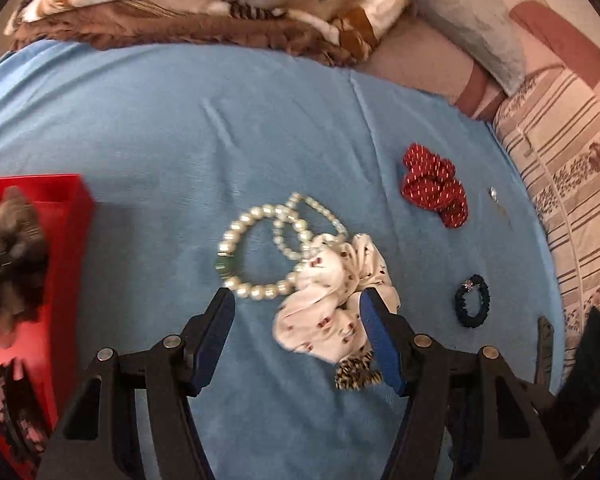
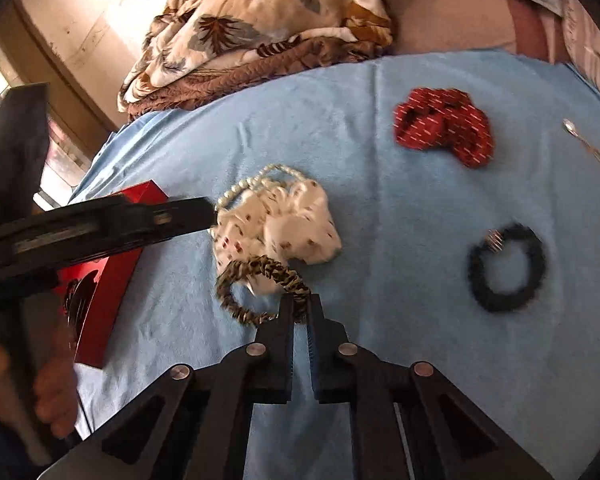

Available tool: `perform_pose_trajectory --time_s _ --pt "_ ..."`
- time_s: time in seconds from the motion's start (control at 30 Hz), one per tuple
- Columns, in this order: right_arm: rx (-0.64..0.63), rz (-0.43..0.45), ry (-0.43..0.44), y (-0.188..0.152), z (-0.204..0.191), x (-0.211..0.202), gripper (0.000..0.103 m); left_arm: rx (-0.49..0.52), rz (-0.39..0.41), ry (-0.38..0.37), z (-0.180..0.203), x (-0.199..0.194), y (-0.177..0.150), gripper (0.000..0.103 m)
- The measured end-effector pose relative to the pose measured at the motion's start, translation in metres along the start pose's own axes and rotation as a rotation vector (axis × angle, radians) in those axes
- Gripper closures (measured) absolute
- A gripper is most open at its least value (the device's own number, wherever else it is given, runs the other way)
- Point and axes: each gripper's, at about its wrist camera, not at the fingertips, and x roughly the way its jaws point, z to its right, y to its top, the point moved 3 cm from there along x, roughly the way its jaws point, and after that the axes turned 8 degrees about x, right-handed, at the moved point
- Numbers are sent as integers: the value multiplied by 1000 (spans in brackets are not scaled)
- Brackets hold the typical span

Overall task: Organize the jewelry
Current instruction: 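Grasp the white cherry-print scrunchie with the left tool while the right tool grips the leopard-print scrunchie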

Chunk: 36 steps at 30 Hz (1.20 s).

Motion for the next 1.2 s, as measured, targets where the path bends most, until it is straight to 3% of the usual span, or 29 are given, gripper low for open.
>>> perform_pose_trajectory --time_s 0.07,0.13,0.17,0.2,0.3,0.37,0.57,0.77,0.8,0.83,0.87,1.03,1.2 --pt "-5 -2 -27 1 4 -3 96 25 -23 5 9 14 1 41" --pt "-5 -5 -56 4 8 -4 95 57 -36 24 16 21 0 67" --pt "5 -15 -54 5 11 -2 94 69 -42 42 19 23 -1 88" --pt "18 -21 -46 5 13 0 94 73 -46 46 20 23 -3 92" --pt "52 -41 -23 8 19 6 90 82 -21 66 24 15 -6 92" --pt "50 -31 -23 10 17 7 72 81 -9 55 25 6 -8 92" --pt "1 -3 -25 15 7 13 69 63 33 25 20 -29 -25 92" --pt "-81 9 -71 14 -7 23 69 66 55 31 14 -52 -44 92" --pt "-87 11 -69 13 -8 22 73 70 57 39 13 -54 -47 92" --pt "-90 9 -67 11 -9 22 89 72 59 46 12 -57 -50 92" --pt "-87 2 -62 10 -9 22 90 71 61 50 10 -61 -55 92" --pt "-29 32 -7 5 -8 7 90 58 85 46 -1 -82 -71 92" --pt "-9 97 7 -4 -12 -16 90 67 159 67 -19 -121 -82 92"
